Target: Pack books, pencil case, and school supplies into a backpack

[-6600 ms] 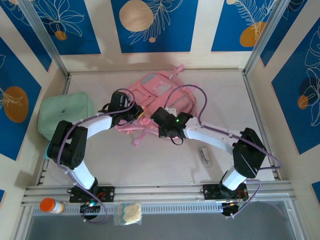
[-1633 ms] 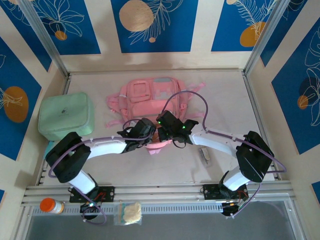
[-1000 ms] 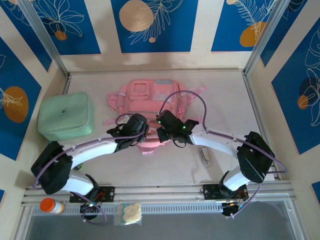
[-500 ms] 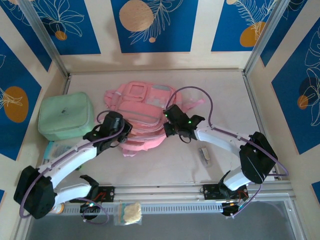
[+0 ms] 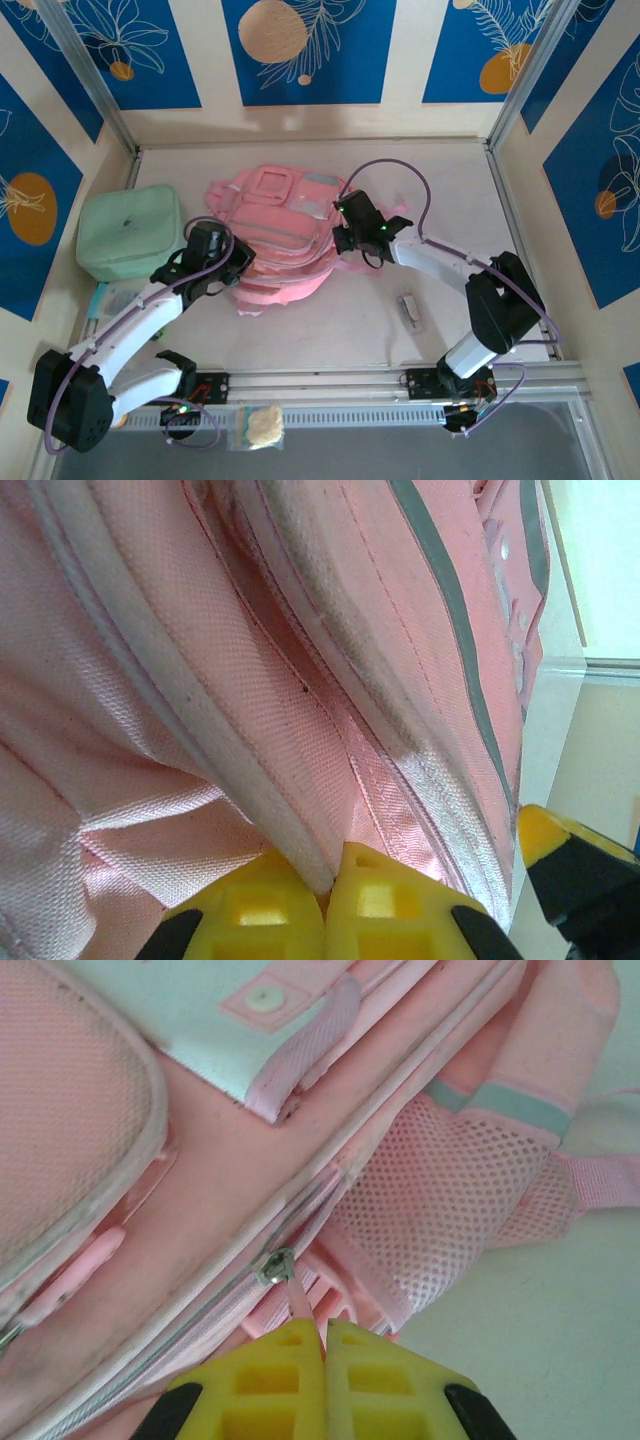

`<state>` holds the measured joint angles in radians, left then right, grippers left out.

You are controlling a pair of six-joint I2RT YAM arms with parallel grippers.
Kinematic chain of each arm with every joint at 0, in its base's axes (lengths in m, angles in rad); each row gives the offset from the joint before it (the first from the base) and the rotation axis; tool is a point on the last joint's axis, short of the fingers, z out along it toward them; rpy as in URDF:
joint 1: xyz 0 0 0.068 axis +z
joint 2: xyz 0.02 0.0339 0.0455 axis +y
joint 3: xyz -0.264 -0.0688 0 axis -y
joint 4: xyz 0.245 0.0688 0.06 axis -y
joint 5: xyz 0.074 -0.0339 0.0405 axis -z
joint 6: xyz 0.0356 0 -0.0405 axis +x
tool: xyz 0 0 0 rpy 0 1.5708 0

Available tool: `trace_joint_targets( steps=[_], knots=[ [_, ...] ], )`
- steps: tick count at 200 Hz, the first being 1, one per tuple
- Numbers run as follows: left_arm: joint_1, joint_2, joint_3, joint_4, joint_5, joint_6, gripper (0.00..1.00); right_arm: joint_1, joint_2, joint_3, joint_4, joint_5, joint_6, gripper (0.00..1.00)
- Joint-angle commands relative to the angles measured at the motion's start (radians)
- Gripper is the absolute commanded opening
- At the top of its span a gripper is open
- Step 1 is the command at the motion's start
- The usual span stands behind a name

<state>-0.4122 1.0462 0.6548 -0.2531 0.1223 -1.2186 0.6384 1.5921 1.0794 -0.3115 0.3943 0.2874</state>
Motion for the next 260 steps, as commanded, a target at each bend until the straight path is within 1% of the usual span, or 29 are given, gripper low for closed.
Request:
trace_joint_targets(
  steps=[1, 29, 66, 84, 96, 104, 116, 122, 128, 132, 145, 157, 179, 199, 215, 234, 251, 260],
  knots=[
    [0.037, -0.02, 0.001, -0.004, 0.008, 0.068, 0.0, -0.045, 0.04, 0.044, -0.002, 0.047, -0.01, 0.0],
    [0.051, -0.01, 0.005, -0.006, 0.028, 0.086, 0.0, -0.076, 0.065, 0.073, -0.004, 0.05, 0.004, 0.0],
    [0.054, -0.001, 0.031, -0.035, 0.031, 0.13, 0.0, -0.078, 0.05, 0.093, -0.02, -0.065, 0.005, 0.0],
    [0.056, -0.008, 0.04, -0.066, 0.015, 0.156, 0.0, -0.081, 0.046, 0.111, -0.053, -0.072, 0.013, 0.0],
    [0.056, -0.007, 0.043, -0.064, 0.028, 0.172, 0.0, -0.089, 0.056, 0.125, -0.07, -0.087, 0.006, 0.0],
    [0.056, -0.002, 0.048, -0.062, 0.045, 0.182, 0.07, -0.097, 0.064, 0.141, -0.094, -0.125, 0.004, 0.0],
    [0.056, 0.0, 0.059, -0.059, 0.082, 0.208, 0.14, -0.114, 0.063, 0.153, -0.114, -0.278, -0.013, 0.0],
    [0.055, -0.005, 0.061, -0.072, 0.083, 0.211, 0.15, -0.117, 0.058, 0.157, -0.123, -0.317, -0.007, 0.07],
    [0.055, -0.017, 0.056, -0.078, 0.079, 0.216, 0.18, -0.113, 0.054, 0.166, -0.139, -0.315, 0.01, 0.14],
    [0.054, -0.028, 0.051, -0.08, 0.073, 0.217, 0.2, -0.11, 0.051, 0.173, -0.154, -0.306, 0.022, 0.16],
    [0.056, -0.071, 0.031, -0.095, 0.051, 0.211, 0.23, -0.107, 0.045, 0.205, -0.216, -0.282, 0.075, 0.23],
    [0.053, -0.1, 0.014, -0.099, 0.05, 0.202, 0.25, -0.116, 0.047, 0.239, -0.261, -0.32, 0.141, 0.31],
    [0.042, -0.137, 0.002, -0.119, 0.029, 0.18, 0.25, -0.111, 0.086, 0.302, -0.327, -0.366, 0.249, 0.4],
    [0.021, -0.147, -0.004, -0.107, 0.017, 0.16, 0.26, -0.096, 0.158, 0.381, -0.368, -0.429, 0.297, 0.42],
    [-0.012, -0.144, -0.009, -0.088, -0.004, 0.141, 0.26, -0.068, 0.212, 0.441, -0.397, -0.407, 0.308, 0.45],
    [-0.066, -0.114, -0.017, -0.027, -0.025, 0.109, 0.28, -0.041, 0.278, 0.514, -0.438, -0.397, 0.305, 0.46],
    [-0.126, -0.069, 0.002, 0.008, -0.072, 0.103, 0.29, -0.026, 0.329, 0.566, -0.472, -0.362, 0.308, 0.47],
    [-0.152, -0.041, 0.014, 0.012, -0.102, 0.103, 0.32, -0.028, 0.356, 0.591, -0.489, -0.365, 0.312, 0.48]
  ],
)
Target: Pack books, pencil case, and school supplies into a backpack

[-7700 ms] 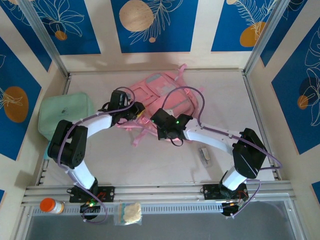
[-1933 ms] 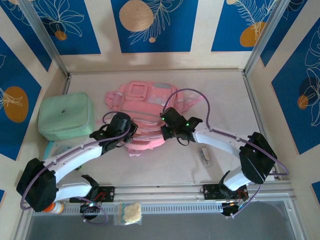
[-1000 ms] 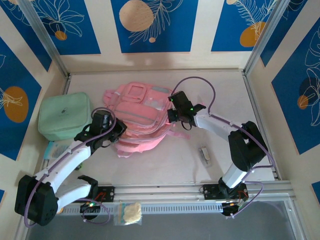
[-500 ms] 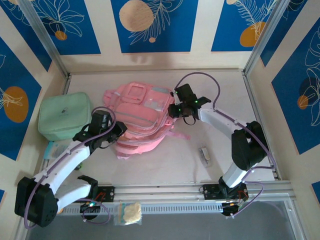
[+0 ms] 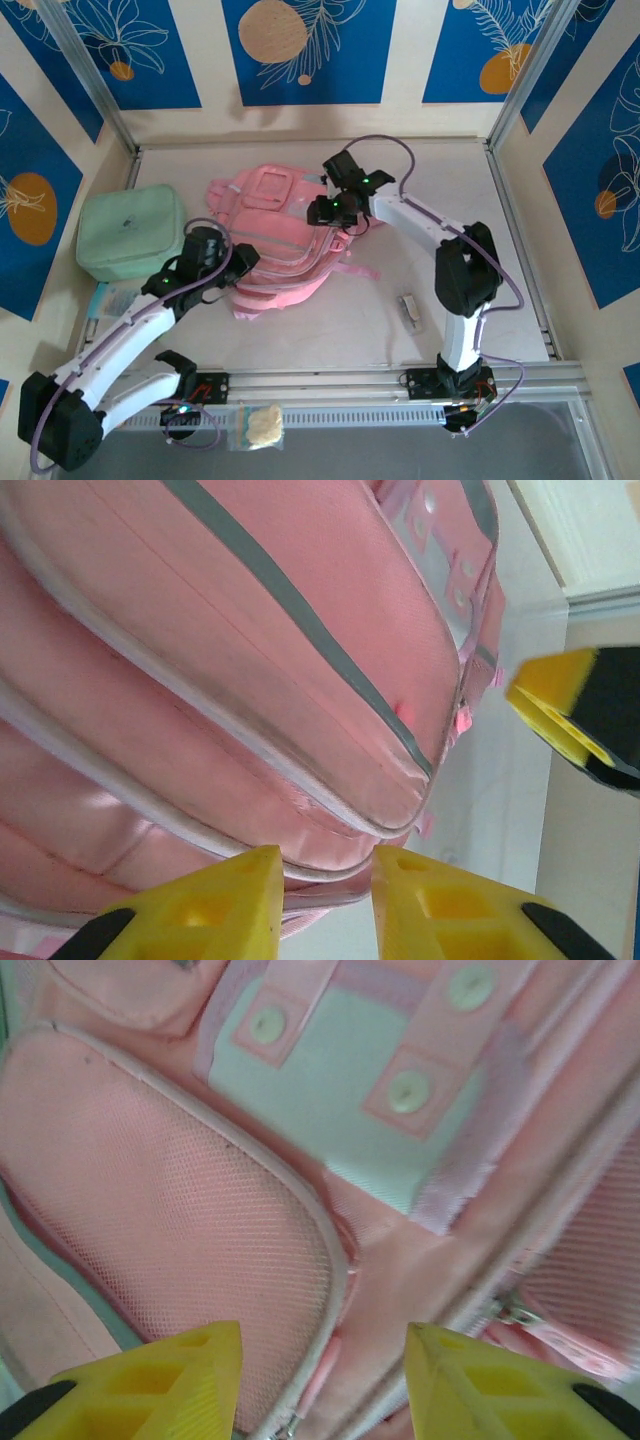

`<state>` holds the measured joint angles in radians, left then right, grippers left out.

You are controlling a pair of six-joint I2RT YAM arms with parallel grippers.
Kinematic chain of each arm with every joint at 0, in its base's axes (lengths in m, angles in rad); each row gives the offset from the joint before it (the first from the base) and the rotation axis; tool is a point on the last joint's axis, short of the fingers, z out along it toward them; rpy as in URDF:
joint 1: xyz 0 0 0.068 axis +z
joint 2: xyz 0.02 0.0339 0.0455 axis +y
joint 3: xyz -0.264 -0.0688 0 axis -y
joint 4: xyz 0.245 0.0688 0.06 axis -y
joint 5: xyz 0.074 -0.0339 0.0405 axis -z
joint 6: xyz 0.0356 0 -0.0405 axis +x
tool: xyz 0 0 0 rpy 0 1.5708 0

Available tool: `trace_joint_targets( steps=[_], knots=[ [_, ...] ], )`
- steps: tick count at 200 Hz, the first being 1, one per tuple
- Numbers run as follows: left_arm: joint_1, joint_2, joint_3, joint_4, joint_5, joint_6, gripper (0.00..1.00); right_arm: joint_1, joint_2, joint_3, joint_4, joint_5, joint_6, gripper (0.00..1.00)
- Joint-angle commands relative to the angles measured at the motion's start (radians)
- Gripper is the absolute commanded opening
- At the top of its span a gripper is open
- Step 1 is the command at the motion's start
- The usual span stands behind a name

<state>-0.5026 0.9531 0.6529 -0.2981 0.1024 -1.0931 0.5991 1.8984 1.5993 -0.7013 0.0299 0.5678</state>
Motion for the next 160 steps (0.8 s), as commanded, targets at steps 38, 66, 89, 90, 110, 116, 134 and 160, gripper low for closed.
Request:
trace_joint_targets(
  steps=[38, 66, 89, 90, 110, 116, 134, 160],
  knots=[
    [-0.092, 0.147, 0.021, 0.143, -0.13, -0.04, 0.4, 0.006, 0.13, 0.132, -0.105, -0.035, 0.026, 0.5],
    [-0.094, 0.191, 0.013, 0.177, -0.162, -0.037, 0.42, -0.005, 0.197, 0.192, -0.115, -0.045, 0.005, 0.43],
    [-0.092, 0.227, 0.017, 0.217, -0.184, -0.015, 0.44, -0.014, 0.209, 0.179, -0.067, -0.106, -0.02, 0.31],
    [-0.091, 0.229, 0.017, 0.219, -0.185, -0.014, 0.44, -0.014, 0.209, 0.18, -0.067, -0.107, -0.02, 0.3],
    [-0.085, 0.273, 0.042, 0.209, -0.226, 0.012, 0.46, -0.021, 0.196, 0.167, -0.056, -0.111, -0.021, 0.13],
    [-0.08, 0.286, 0.048, 0.22, -0.23, 0.023, 0.46, -0.024, 0.182, 0.153, -0.038, -0.124, -0.02, 0.11],
    [-0.063, 0.325, 0.067, 0.275, -0.223, 0.058, 0.46, -0.042, 0.134, 0.092, 0.016, -0.164, 0.006, 0.03],
    [-0.026, 0.39, 0.126, 0.301, -0.199, 0.104, 0.46, -0.087, 0.066, 0.001, 0.077, -0.221, 0.062, 0.0]
  ],
)
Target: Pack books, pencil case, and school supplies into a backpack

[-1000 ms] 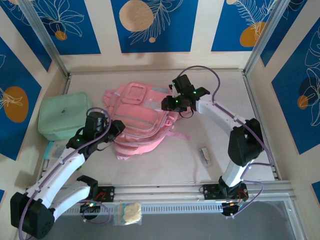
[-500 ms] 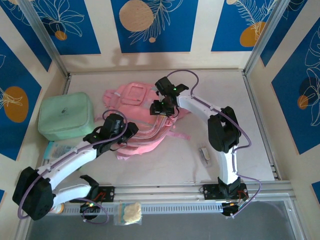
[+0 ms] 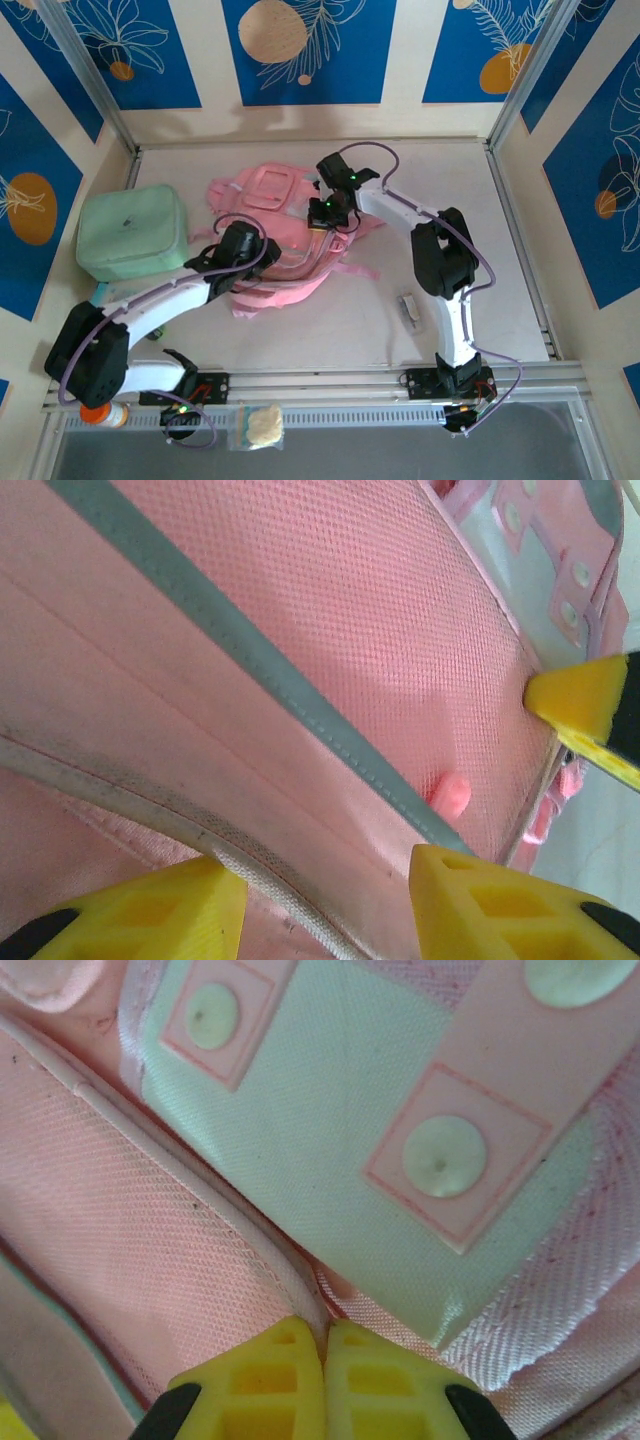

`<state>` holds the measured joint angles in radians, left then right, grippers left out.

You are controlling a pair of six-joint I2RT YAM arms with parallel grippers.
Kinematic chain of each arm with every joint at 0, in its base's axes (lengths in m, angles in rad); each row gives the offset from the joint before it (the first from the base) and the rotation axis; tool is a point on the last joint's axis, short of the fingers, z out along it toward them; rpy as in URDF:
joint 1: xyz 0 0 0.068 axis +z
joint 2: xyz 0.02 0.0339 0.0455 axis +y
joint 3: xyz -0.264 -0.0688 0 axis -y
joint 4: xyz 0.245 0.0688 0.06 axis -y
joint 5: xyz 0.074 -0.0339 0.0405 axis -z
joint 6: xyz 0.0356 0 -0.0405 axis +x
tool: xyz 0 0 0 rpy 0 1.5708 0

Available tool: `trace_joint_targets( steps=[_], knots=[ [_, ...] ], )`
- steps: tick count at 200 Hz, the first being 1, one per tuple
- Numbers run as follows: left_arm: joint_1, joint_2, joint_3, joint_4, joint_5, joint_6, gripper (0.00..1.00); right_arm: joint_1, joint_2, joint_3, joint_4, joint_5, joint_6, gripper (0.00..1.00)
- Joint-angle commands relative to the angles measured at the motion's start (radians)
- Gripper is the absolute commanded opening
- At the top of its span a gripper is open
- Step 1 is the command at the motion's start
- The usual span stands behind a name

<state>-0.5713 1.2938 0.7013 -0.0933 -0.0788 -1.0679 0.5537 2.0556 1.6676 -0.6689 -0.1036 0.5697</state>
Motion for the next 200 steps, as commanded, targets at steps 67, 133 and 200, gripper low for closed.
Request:
trace_joint_targets(
  steps=[67, 133, 200],
  knots=[
    [0.143, 0.142, 0.246, 0.107, 0.125, 0.24, 0.5, -0.052, -0.259, -0.287, 0.232, -0.16, 0.306, 0.0],
    [0.021, -0.044, 0.208, -0.238, -0.027, 0.353, 0.7, 0.0, -0.339, -0.366, 0.362, -0.001, 0.548, 0.0],
    [-0.315, 0.057, 0.242, -0.299, -0.317, 0.125, 0.78, 0.035, -0.348, -0.368, 0.363, 0.042, 0.587, 0.0]
  ],
)
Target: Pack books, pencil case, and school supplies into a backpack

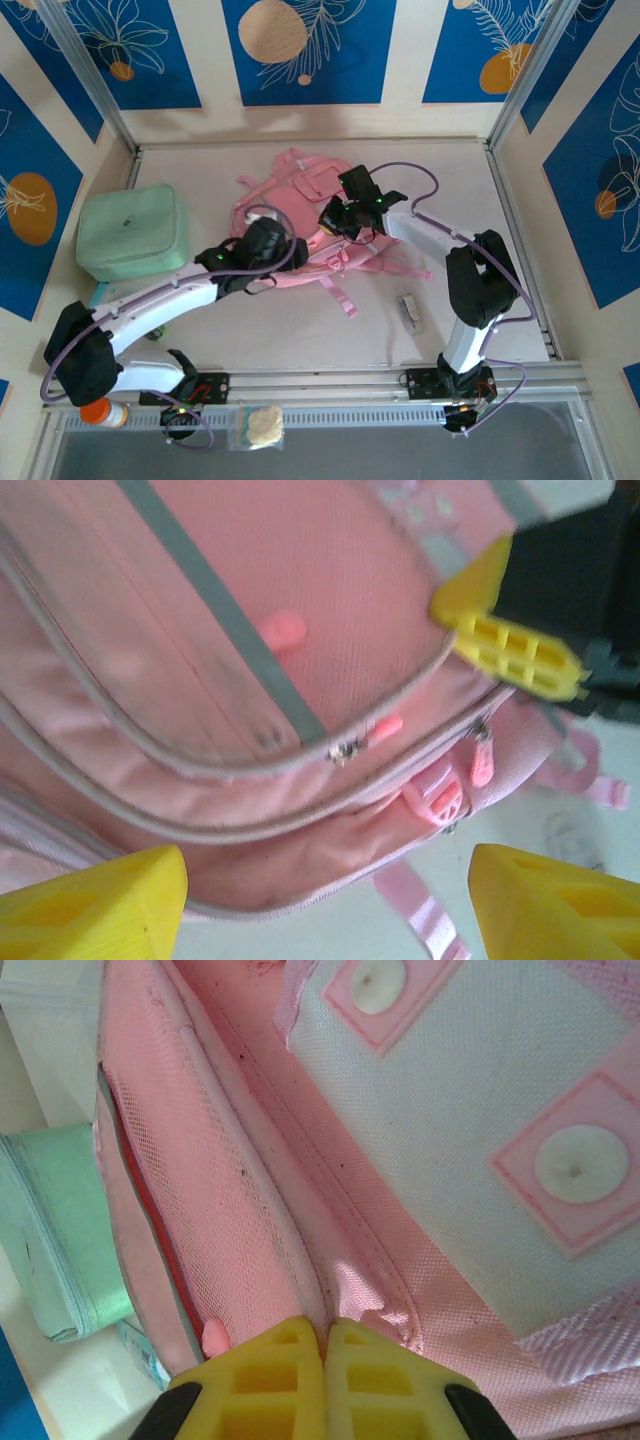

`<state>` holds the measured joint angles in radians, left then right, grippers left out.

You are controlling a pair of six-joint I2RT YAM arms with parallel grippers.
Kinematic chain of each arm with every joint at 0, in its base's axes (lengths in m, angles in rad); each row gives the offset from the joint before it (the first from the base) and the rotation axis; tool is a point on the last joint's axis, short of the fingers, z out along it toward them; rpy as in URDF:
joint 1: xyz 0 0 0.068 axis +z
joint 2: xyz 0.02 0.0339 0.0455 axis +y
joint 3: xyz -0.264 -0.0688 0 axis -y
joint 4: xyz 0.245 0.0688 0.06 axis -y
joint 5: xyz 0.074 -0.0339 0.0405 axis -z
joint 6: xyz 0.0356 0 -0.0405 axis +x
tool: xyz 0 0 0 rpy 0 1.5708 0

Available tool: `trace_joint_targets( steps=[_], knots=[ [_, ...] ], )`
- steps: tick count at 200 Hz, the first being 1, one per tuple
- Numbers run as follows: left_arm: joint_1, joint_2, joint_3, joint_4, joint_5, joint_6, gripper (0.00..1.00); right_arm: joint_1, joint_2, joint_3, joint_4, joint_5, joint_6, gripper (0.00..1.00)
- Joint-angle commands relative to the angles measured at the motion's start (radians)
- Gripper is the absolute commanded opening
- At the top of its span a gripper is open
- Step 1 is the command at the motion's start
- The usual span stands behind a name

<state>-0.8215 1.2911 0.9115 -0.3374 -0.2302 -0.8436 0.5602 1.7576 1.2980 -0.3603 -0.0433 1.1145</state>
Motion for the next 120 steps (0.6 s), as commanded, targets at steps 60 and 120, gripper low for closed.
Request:
trace_joint_targets(
  steps=[60, 120],
  knots=[
    [-0.093, 0.239, 0.135, -0.07, -0.335, -0.202, 0.96, 0.028, -0.065, -0.034, 0.086, -0.01, 0.068, 0.0],
    [-0.084, 0.389, 0.258, -0.166, -0.478, -0.301, 0.99, 0.021, -0.066, -0.066, 0.126, -0.027, 0.092, 0.0]
  ],
)
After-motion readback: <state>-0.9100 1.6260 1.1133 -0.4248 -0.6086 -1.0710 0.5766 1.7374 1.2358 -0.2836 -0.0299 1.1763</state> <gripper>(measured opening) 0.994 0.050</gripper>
